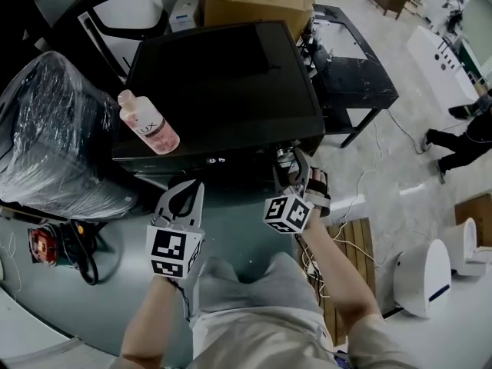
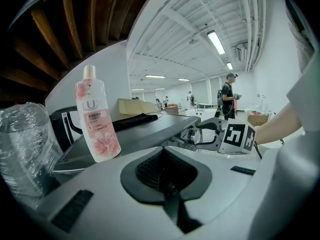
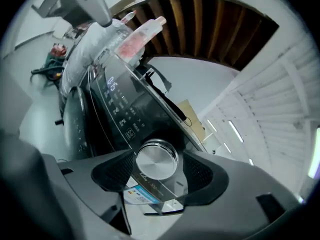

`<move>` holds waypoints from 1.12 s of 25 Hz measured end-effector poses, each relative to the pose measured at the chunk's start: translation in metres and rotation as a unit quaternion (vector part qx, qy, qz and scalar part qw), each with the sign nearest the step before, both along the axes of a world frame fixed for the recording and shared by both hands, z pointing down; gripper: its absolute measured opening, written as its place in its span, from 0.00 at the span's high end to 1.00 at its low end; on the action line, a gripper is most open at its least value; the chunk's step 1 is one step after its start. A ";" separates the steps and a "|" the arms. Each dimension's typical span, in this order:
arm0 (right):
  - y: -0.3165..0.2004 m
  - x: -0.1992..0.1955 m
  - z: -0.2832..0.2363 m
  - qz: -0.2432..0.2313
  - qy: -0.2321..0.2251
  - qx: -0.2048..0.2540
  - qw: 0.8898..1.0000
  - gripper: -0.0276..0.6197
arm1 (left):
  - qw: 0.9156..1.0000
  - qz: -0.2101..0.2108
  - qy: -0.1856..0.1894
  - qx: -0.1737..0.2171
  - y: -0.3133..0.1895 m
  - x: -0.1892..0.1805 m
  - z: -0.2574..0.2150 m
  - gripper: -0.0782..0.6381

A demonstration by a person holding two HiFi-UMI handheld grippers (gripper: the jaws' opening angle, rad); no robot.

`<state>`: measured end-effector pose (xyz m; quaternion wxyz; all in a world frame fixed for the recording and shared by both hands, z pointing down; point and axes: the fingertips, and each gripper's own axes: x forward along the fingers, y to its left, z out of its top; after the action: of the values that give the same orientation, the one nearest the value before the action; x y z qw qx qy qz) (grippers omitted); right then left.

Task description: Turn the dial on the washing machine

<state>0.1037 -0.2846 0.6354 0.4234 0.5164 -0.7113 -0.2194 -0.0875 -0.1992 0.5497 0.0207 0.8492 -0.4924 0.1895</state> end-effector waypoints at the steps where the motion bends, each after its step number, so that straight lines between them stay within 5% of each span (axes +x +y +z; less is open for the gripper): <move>1: 0.000 0.000 0.001 -0.005 0.024 0.008 1.000 0.47 | 1.000 0.001 0.000 -0.001 0.000 0.001 0.001 0.86; 6: -0.004 0.000 0.010 -0.025 0.117 0.033 0.992 0.47 | 1.000 0.007 0.000 -0.012 0.002 0.003 0.008 0.86; 10: -0.007 0.003 0.010 -0.017 0.107 0.037 0.993 0.48 | 1.000 0.004 0.002 -0.019 0.006 0.000 0.010 0.86; 16: -0.007 0.005 0.005 0.011 -0.045 0.022 0.999 0.50 | 1.000 -0.002 0.003 -0.031 0.005 -0.004 0.013 0.86; 22: -0.009 0.008 0.000 0.041 -0.185 -0.012 0.982 0.50 | 1.000 0.000 0.016 -0.016 0.007 -0.001 0.005 0.86; 25: -0.010 0.010 -0.001 0.057 -0.255 -0.028 0.965 0.50 | 1.000 0.001 0.011 -0.018 0.007 -0.003 0.005 0.86; 28: -0.012 0.013 0.002 0.080 -0.351 -0.051 0.932 0.50 | 1.000 0.001 0.003 -0.018 0.007 -0.004 0.005 0.86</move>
<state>0.1171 -0.2963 0.6377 0.1884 0.5934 -0.7811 0.0467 -0.0914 -0.1920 0.5546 0.0371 0.8495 -0.4884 0.1958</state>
